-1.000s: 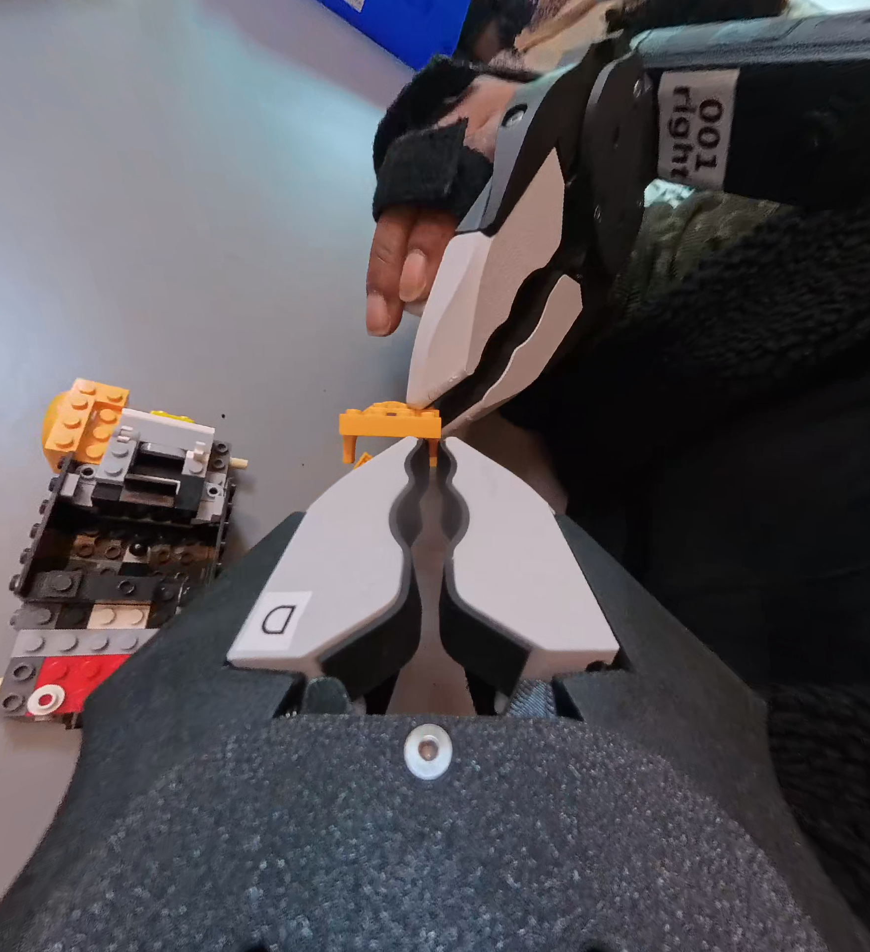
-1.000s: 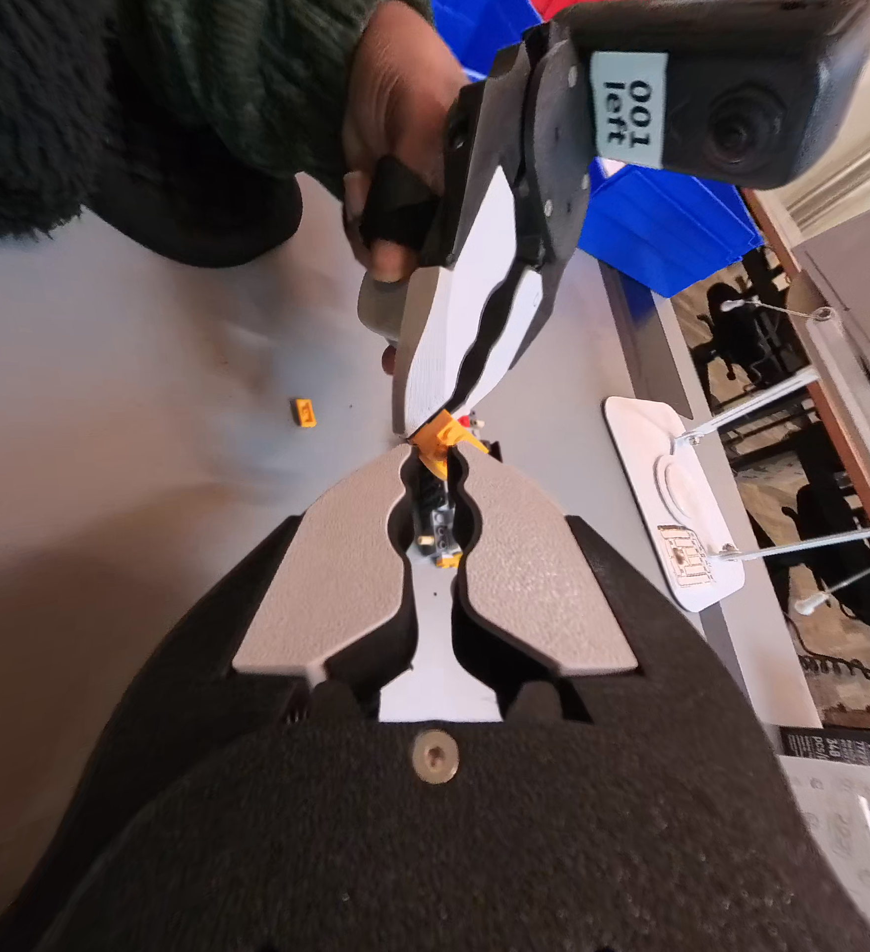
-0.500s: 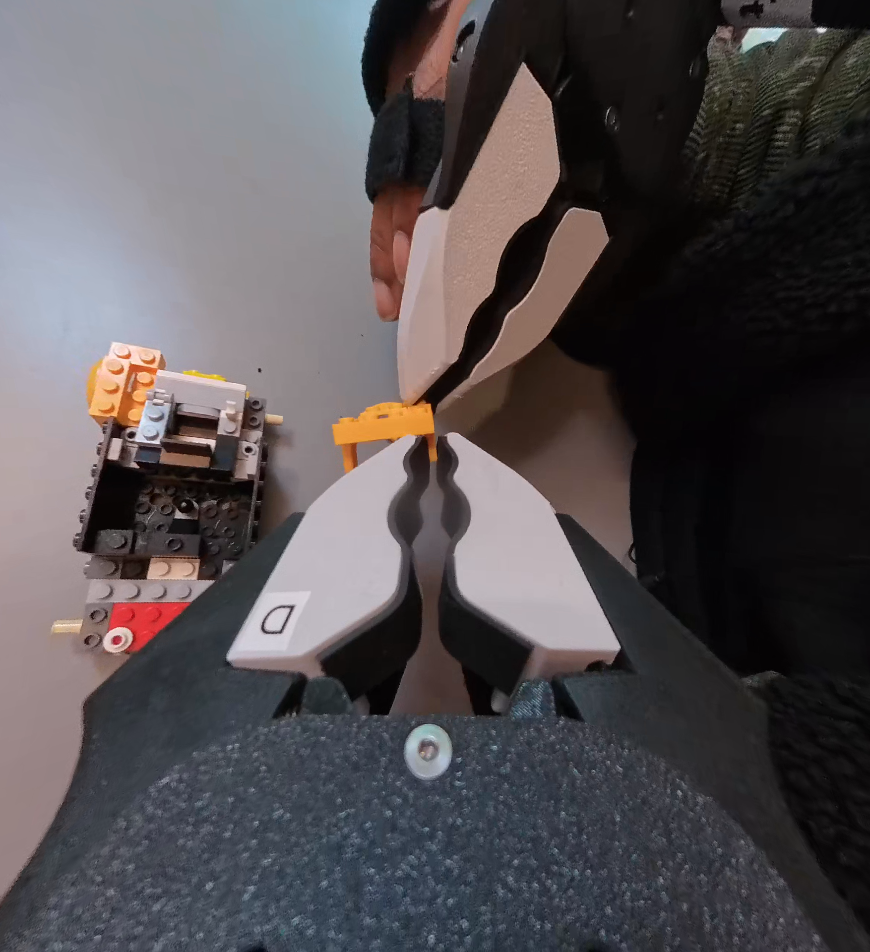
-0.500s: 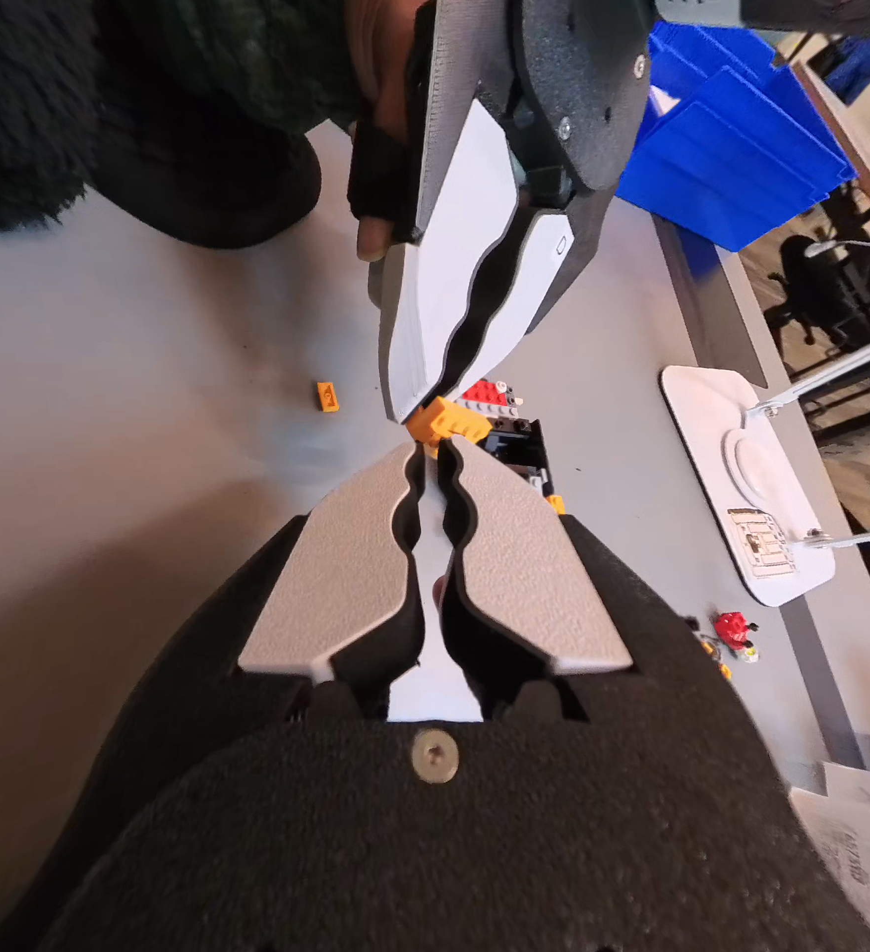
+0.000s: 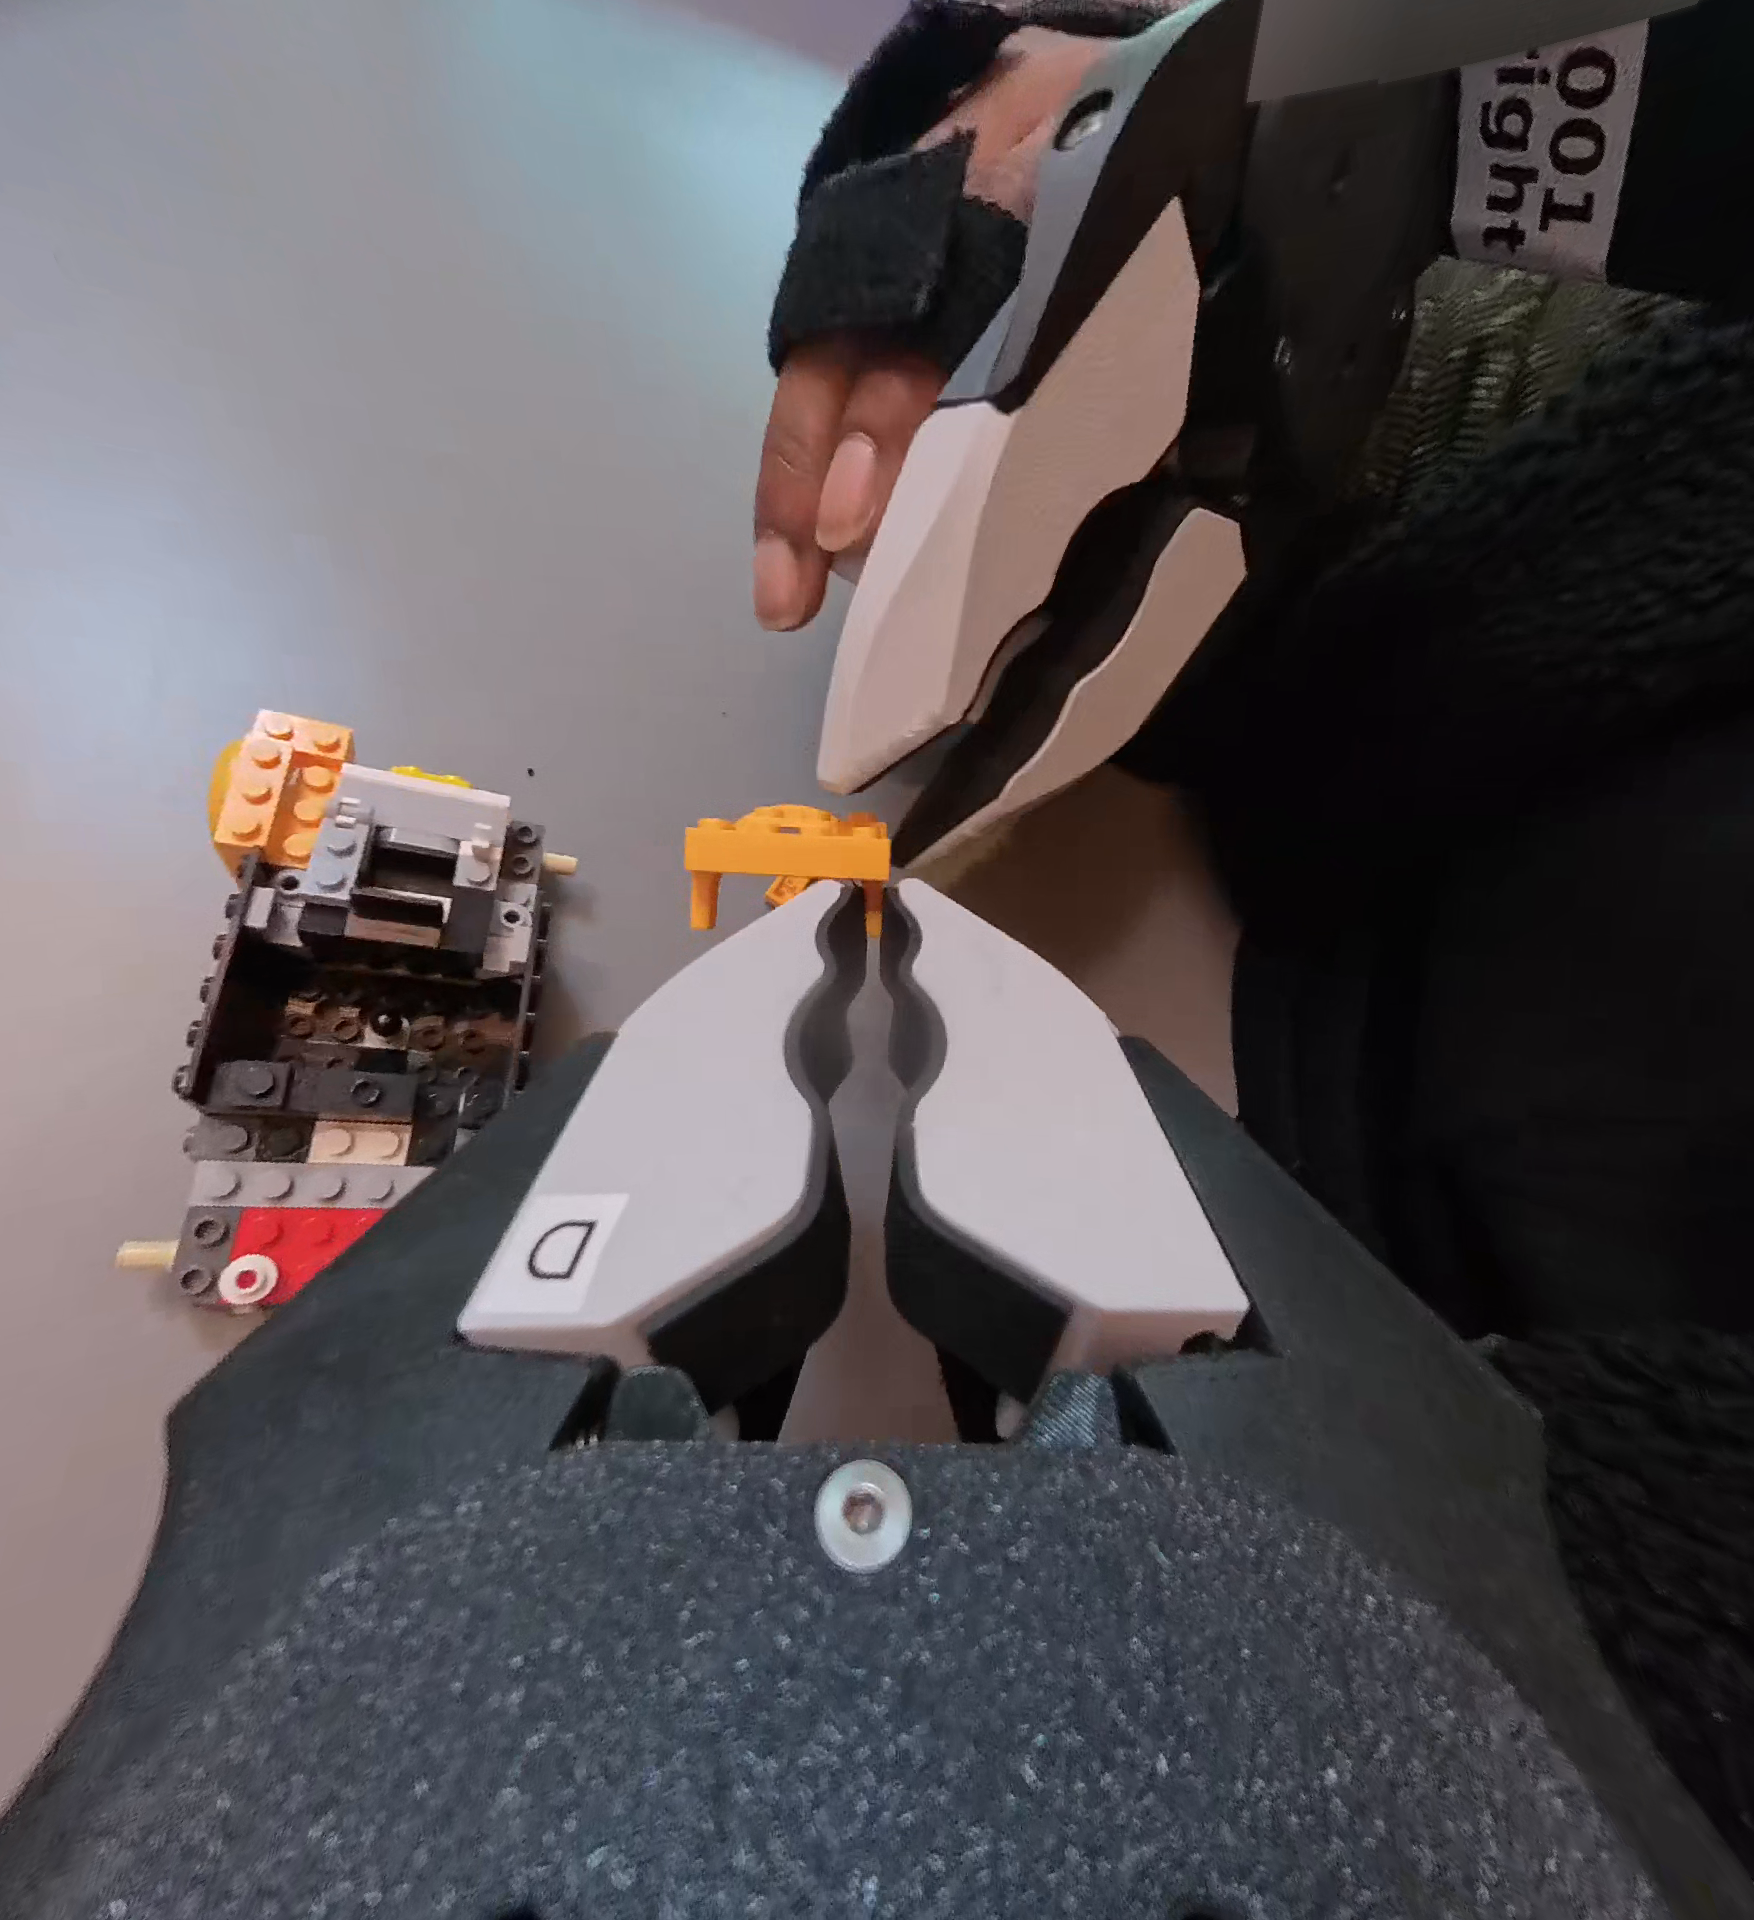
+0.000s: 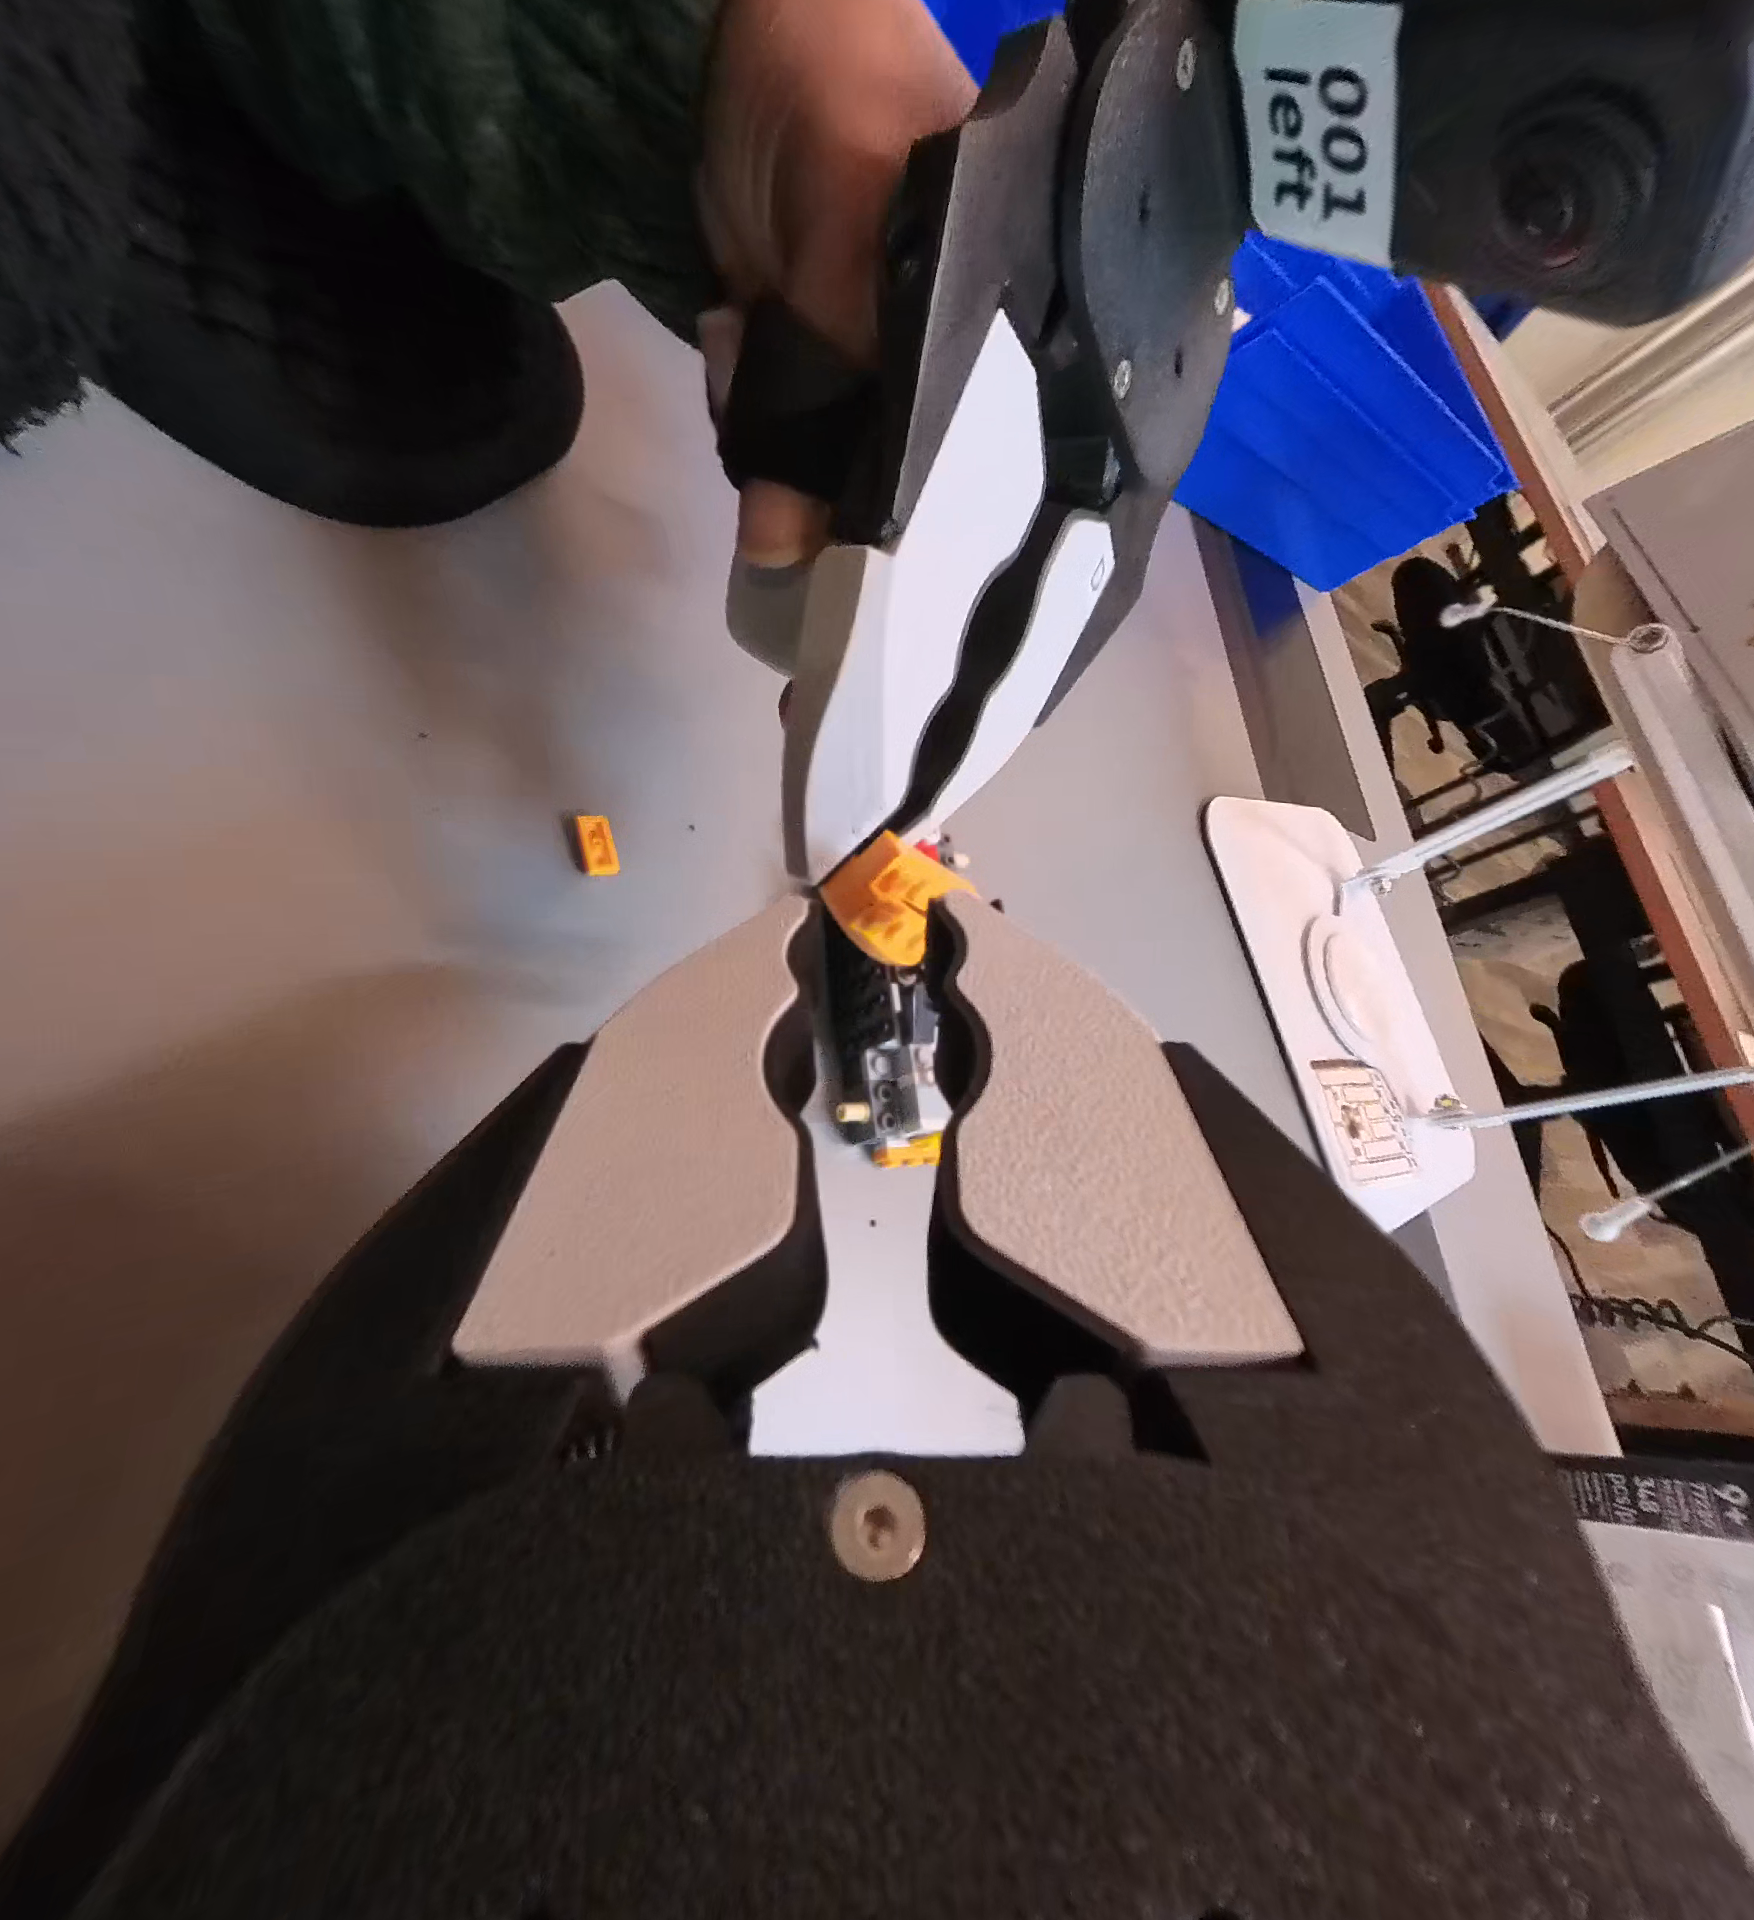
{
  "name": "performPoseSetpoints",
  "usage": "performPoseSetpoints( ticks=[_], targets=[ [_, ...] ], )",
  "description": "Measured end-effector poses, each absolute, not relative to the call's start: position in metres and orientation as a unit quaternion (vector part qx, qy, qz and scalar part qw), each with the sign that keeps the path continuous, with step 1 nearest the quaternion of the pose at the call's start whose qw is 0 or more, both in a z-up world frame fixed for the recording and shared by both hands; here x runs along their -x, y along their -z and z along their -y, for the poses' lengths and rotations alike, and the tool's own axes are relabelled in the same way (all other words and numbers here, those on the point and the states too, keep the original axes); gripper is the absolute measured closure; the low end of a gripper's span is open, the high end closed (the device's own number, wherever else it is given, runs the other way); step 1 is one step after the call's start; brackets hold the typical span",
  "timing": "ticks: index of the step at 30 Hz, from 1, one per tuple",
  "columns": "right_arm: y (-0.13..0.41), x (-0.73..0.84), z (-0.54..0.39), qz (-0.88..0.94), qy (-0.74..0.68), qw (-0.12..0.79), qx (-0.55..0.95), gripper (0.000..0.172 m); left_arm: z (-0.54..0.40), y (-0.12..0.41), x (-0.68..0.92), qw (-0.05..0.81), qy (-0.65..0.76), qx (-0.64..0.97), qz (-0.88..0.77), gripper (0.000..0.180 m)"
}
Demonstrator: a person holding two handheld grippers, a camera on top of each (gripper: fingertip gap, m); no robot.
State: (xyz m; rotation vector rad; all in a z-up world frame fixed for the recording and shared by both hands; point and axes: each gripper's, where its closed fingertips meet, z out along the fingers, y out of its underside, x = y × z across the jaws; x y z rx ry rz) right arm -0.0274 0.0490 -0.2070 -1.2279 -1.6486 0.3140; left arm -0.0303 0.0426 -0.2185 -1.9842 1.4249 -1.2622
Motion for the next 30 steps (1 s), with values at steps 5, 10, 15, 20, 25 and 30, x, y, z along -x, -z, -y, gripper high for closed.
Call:
performPoseSetpoints(
  ticks=[5, 10, 15, 20, 25, 30],
  targets=[
    [0.218, 0.029, -0.048, 0.703, -0.105, 0.495, 0.500, 0.160, -0.039, 0.224, 0.029, 0.183, 0.440, 0.714, -0.514, 0.177],
    [0.228, 0.029, -0.044, 0.729, -0.079, 0.479, 0.482, 0.163, -0.034, 0.233, 0.032, 0.158, 0.427, 0.716, -0.529, 0.177],
    [0.224, 0.026, -0.044, 0.719, -0.115, 0.479, 0.490, 0.166, -0.032, 0.228, 0.033, 0.161, 0.438, 0.709, -0.529, 0.177],
    [0.216, 0.010, -0.059, 0.697, -0.114, 0.490, 0.511, 0.172, -0.044, 0.227, 0.043, 0.172, 0.428, 0.720, -0.518, 0.177],
    [0.220, 0.024, -0.055, 0.706, -0.083, 0.505, 0.490, 0.160, -0.042, 0.226, 0.042, 0.175, 0.427, 0.716, -0.524, 0.177],
    [0.222, 0.034, -0.049, 0.716, -0.077, 0.506, 0.475, 0.155, -0.036, 0.225, 0.037, 0.167, 0.438, 0.710, -0.526, 0.177]
  ],
)
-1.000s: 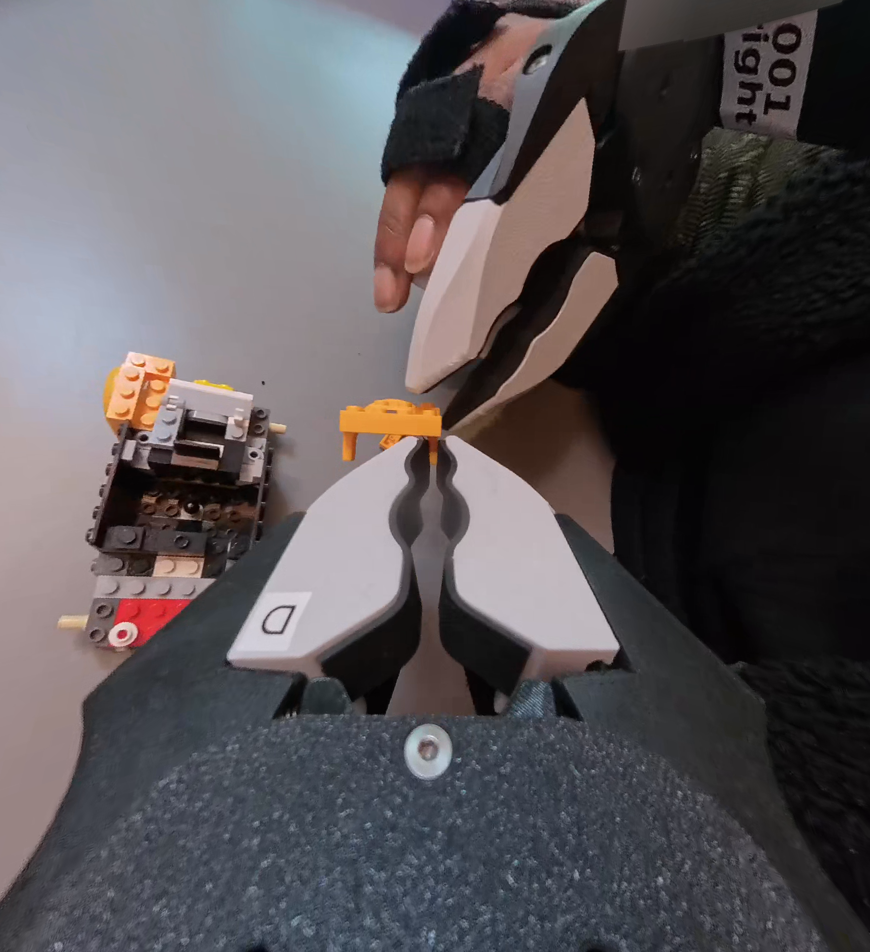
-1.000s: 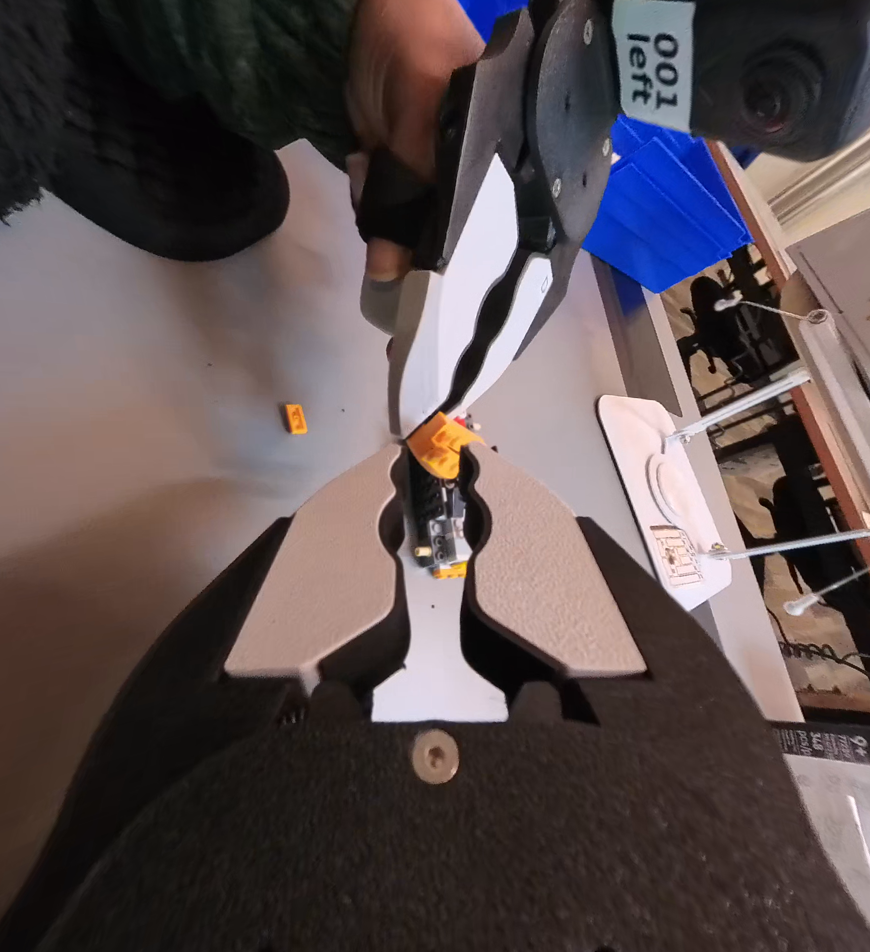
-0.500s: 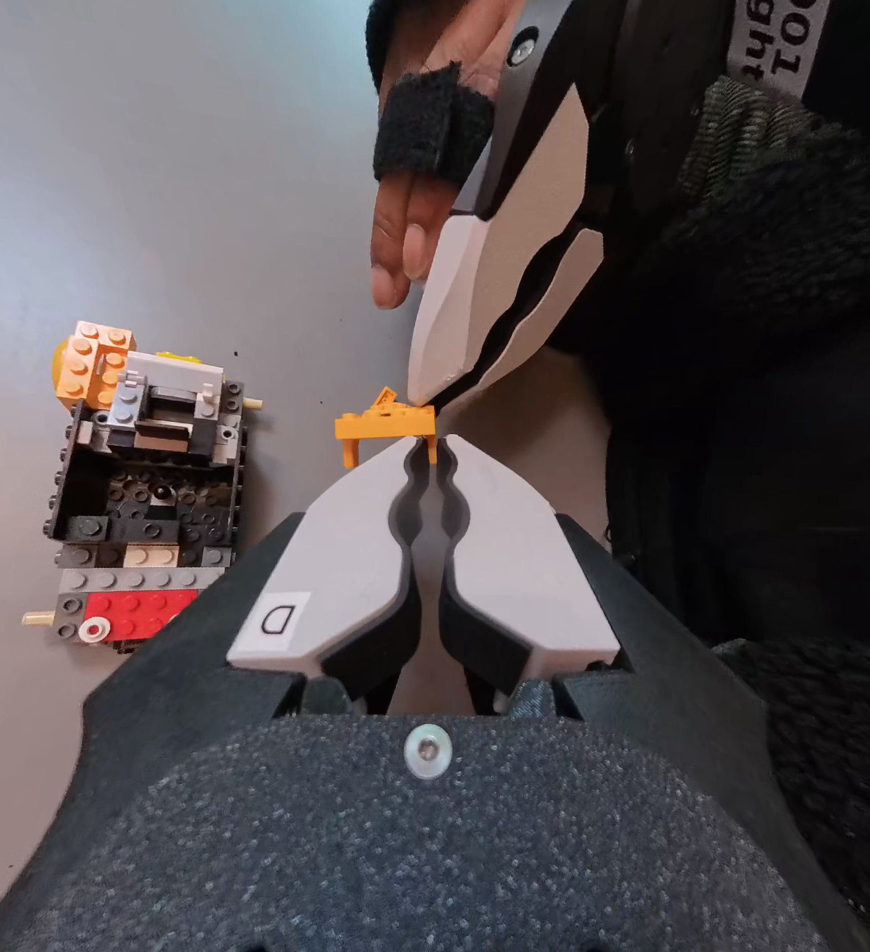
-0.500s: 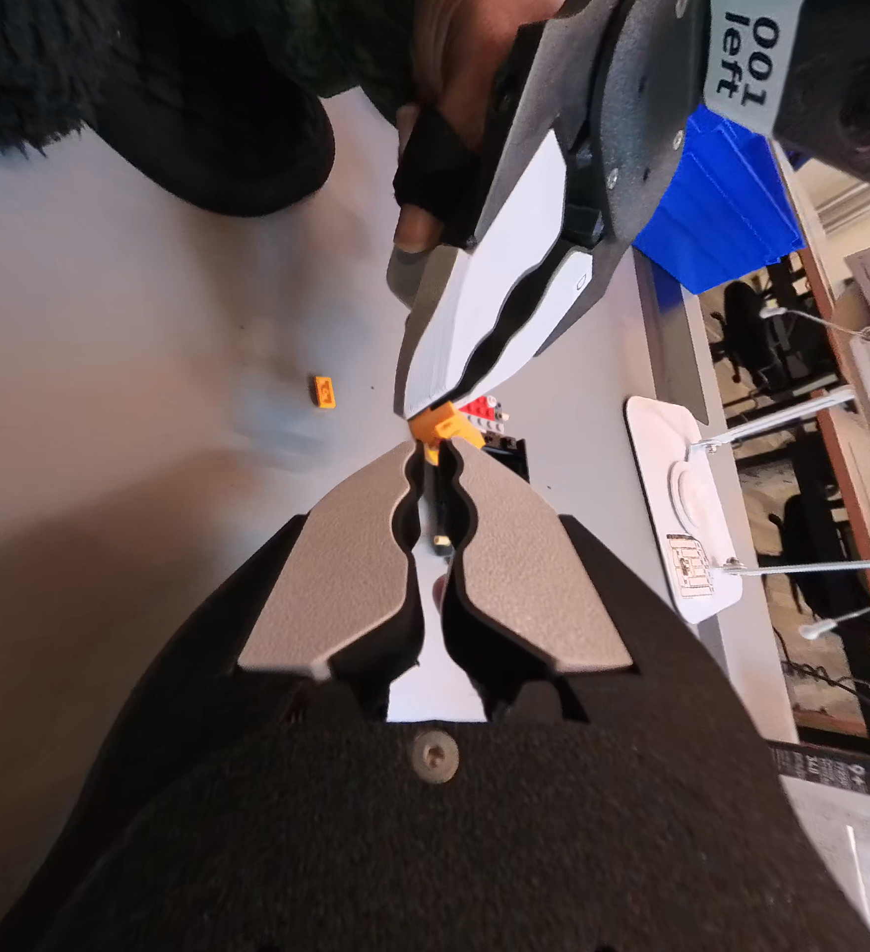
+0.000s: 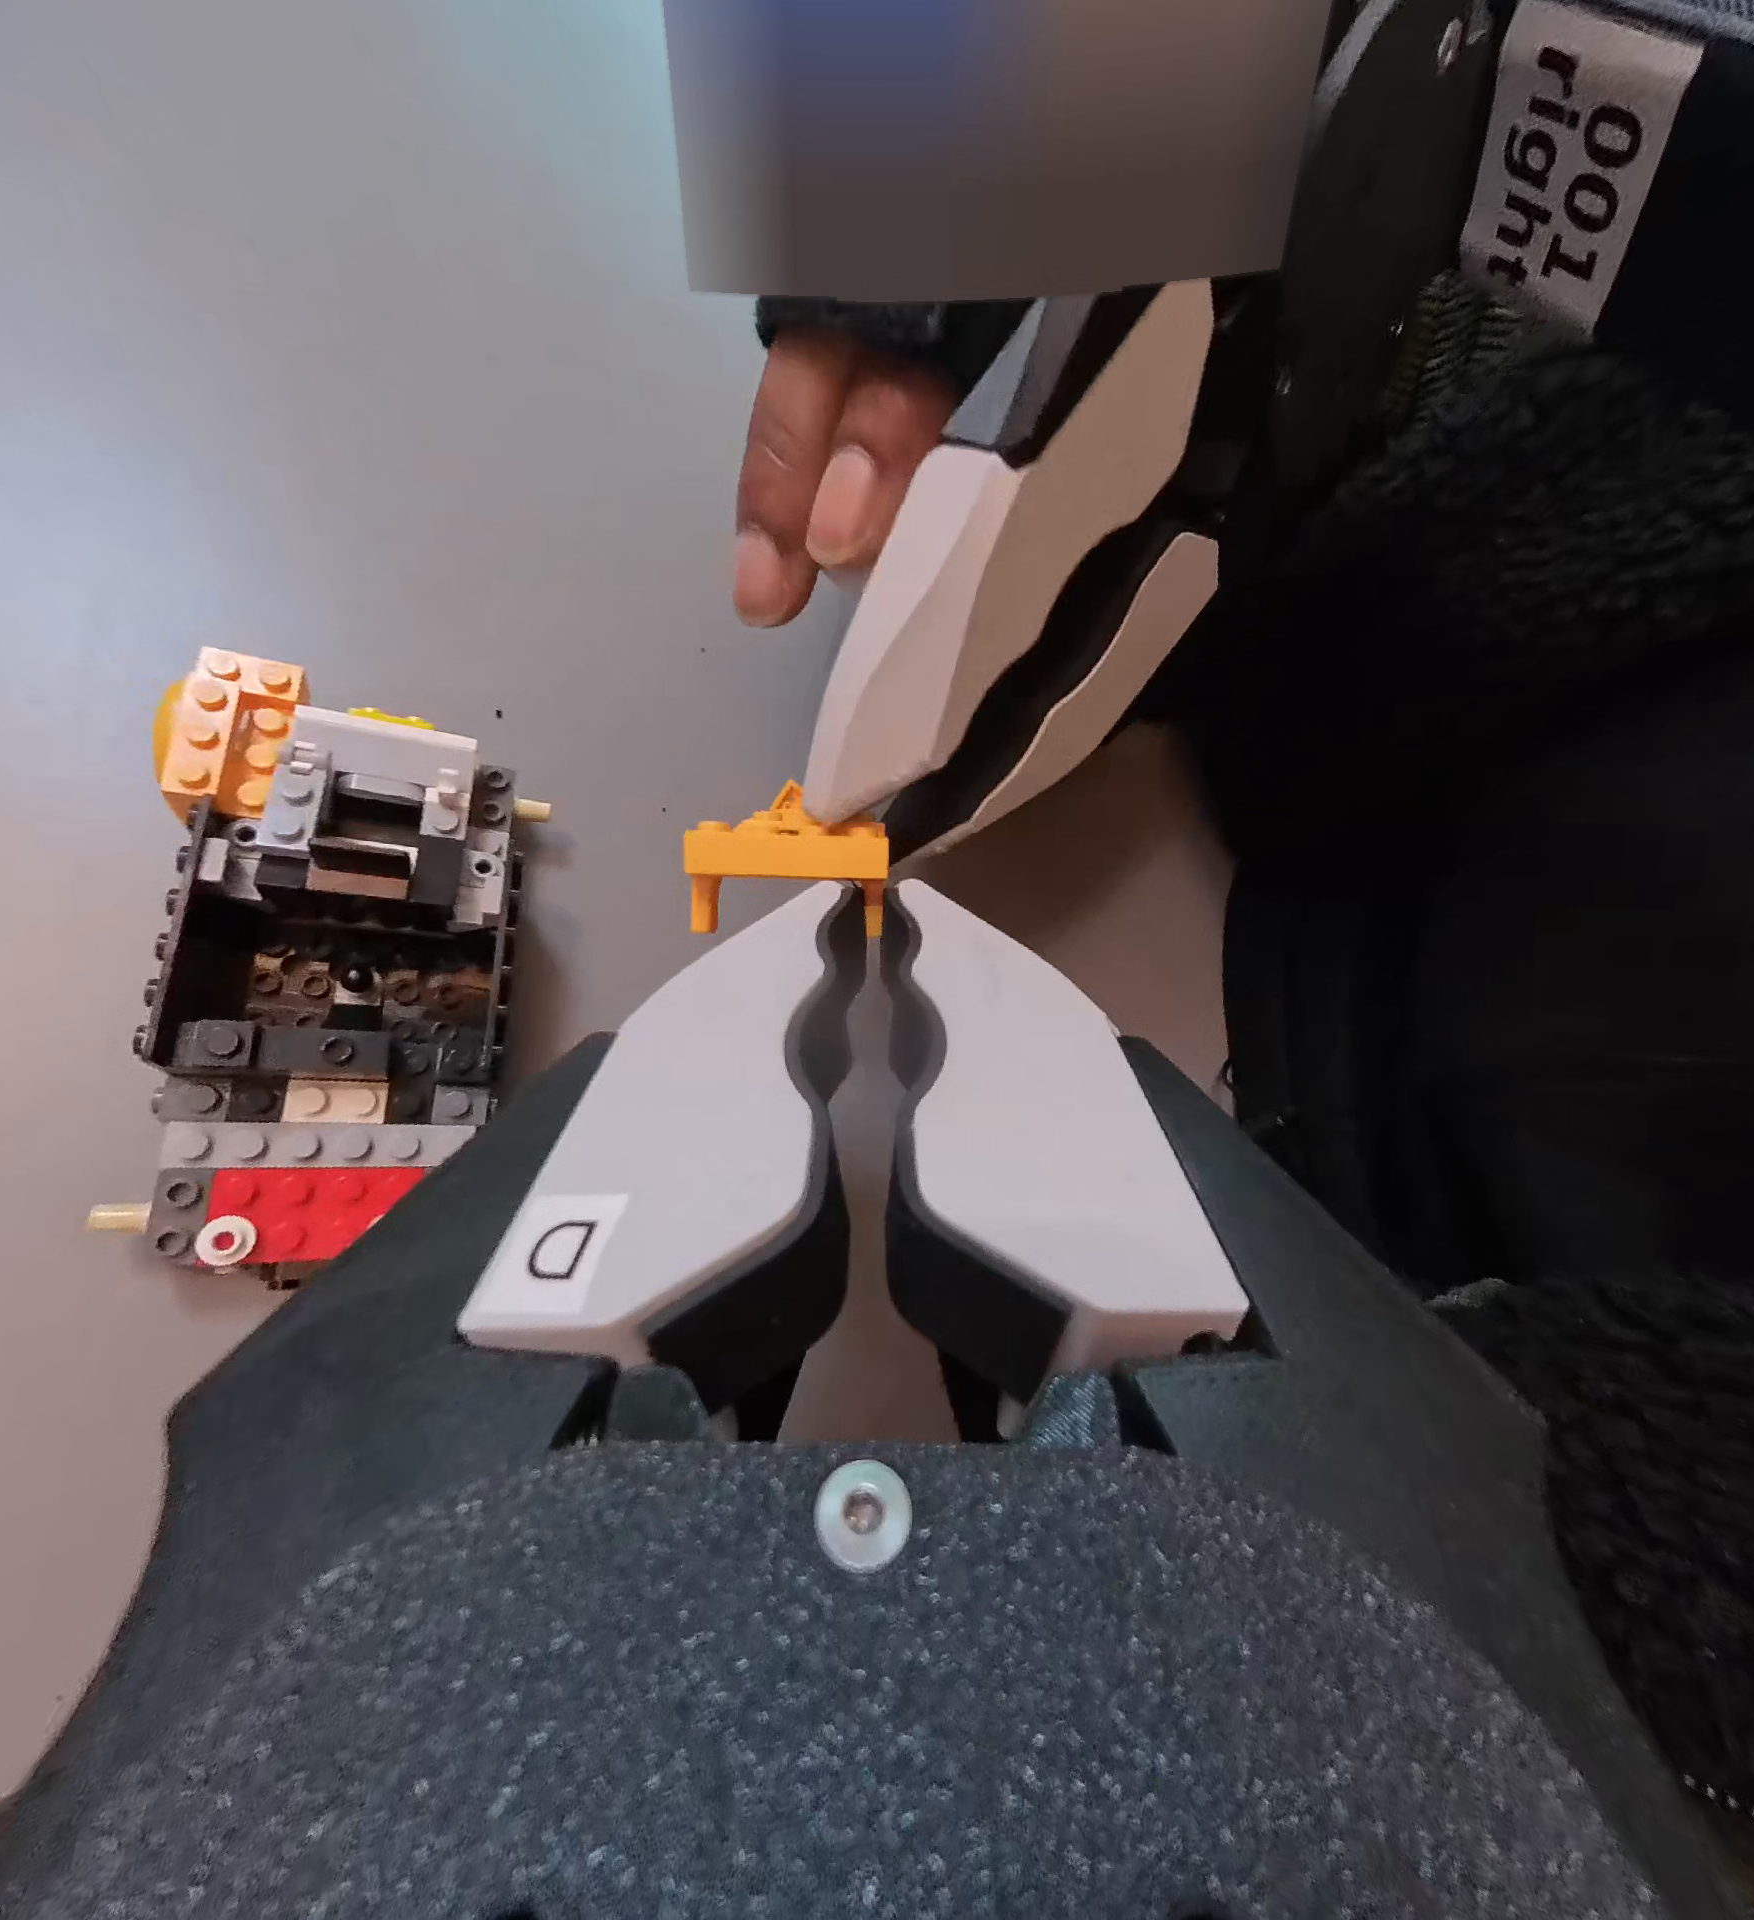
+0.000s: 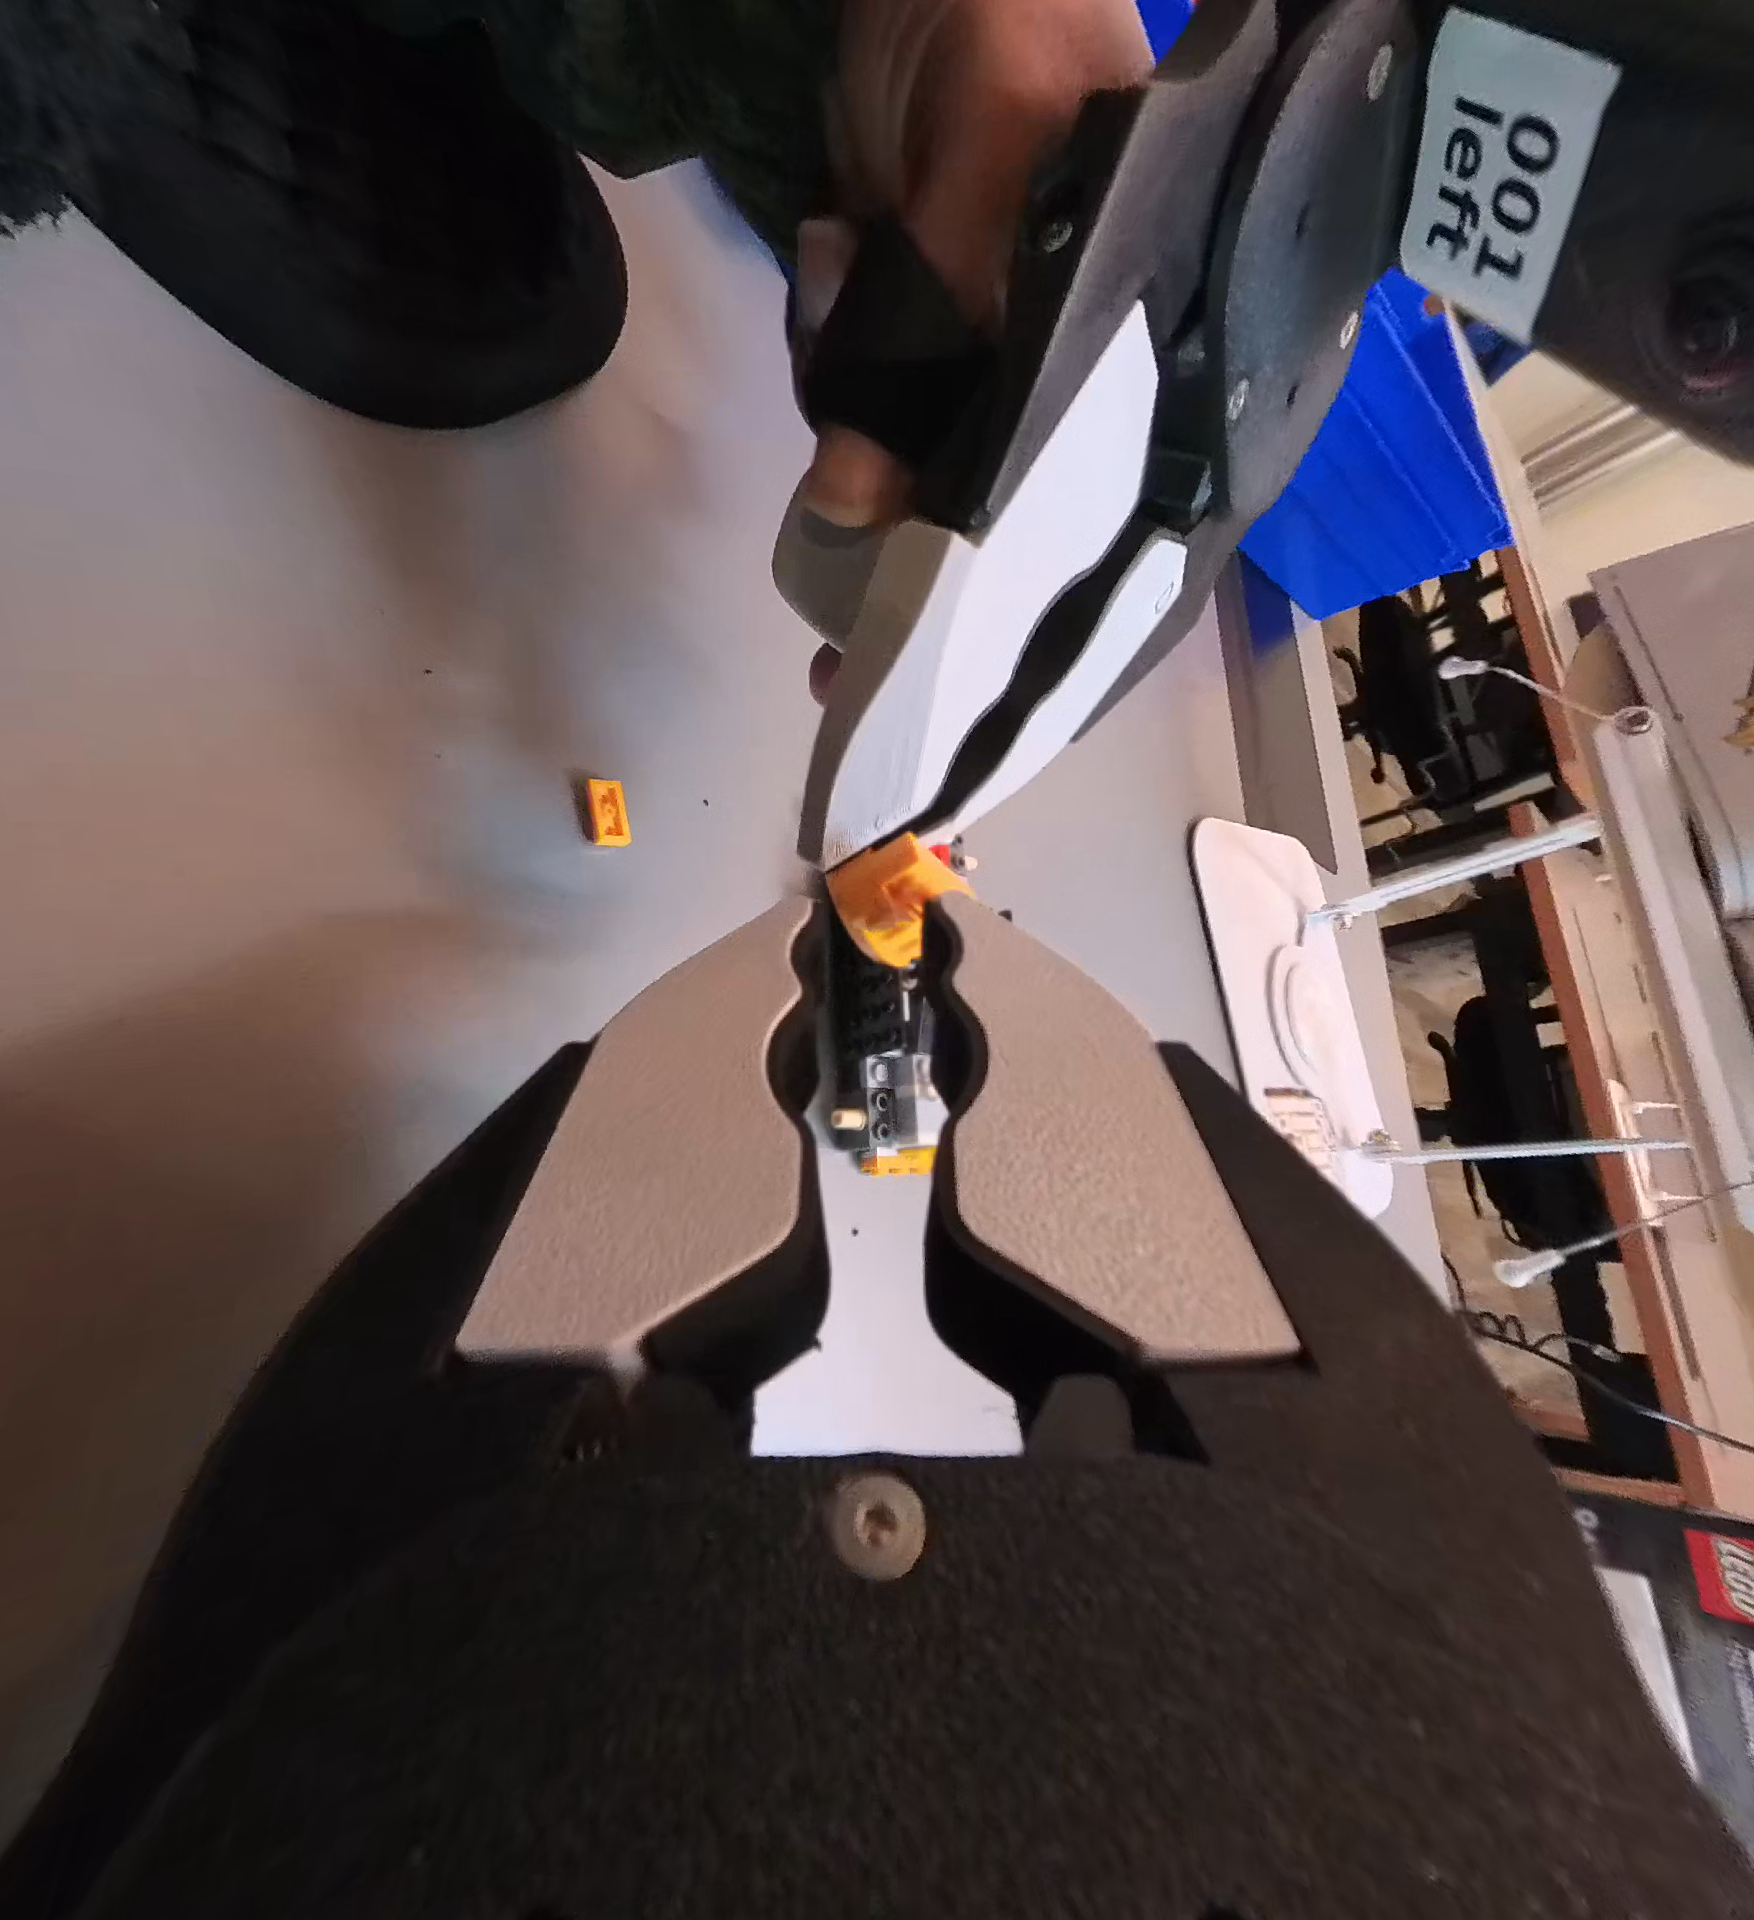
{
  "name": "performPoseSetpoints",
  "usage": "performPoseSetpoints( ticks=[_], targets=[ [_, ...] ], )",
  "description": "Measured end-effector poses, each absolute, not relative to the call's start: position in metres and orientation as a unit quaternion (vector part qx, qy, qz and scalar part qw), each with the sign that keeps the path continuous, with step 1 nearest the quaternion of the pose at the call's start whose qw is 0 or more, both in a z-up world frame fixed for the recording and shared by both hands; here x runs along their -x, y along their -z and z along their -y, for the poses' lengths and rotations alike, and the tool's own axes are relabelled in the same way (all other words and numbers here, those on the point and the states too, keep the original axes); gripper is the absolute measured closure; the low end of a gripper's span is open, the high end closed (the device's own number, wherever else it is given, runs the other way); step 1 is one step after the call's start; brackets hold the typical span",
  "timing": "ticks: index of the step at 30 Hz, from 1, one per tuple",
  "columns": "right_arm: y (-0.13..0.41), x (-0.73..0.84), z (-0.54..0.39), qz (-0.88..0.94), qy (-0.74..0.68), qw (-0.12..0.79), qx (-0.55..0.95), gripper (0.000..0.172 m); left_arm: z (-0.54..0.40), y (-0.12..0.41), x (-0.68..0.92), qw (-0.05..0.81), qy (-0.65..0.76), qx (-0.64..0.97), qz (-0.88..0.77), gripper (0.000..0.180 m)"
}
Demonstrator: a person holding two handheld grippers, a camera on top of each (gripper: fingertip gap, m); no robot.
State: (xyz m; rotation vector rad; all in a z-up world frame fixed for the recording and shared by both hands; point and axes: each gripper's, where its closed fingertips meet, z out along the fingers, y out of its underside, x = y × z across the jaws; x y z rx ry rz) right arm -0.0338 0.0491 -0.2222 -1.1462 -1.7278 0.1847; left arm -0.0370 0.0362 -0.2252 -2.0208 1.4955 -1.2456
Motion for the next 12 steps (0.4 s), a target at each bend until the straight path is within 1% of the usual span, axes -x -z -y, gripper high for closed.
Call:
performPoseSetpoints(
  ticks=[3, 9, 12],
  targets=[
    [0.224, 0.035, -0.052, 0.722, -0.043, 0.512, 0.463, 0.162, -0.038, 0.227, 0.038, 0.158, 0.440, 0.720, -0.513, 0.177],
    [0.223, 0.034, -0.057, 0.724, -0.016, 0.520, 0.453, 0.165, -0.039, 0.224, 0.040, 0.123, 0.488, 0.725, -0.469, 0.177],
    [0.227, 0.034, -0.059, 0.723, -0.019, 0.516, 0.459, 0.166, -0.040, 0.228, 0.041, 0.113, 0.491, 0.728, -0.465, 0.177]
  ],
)
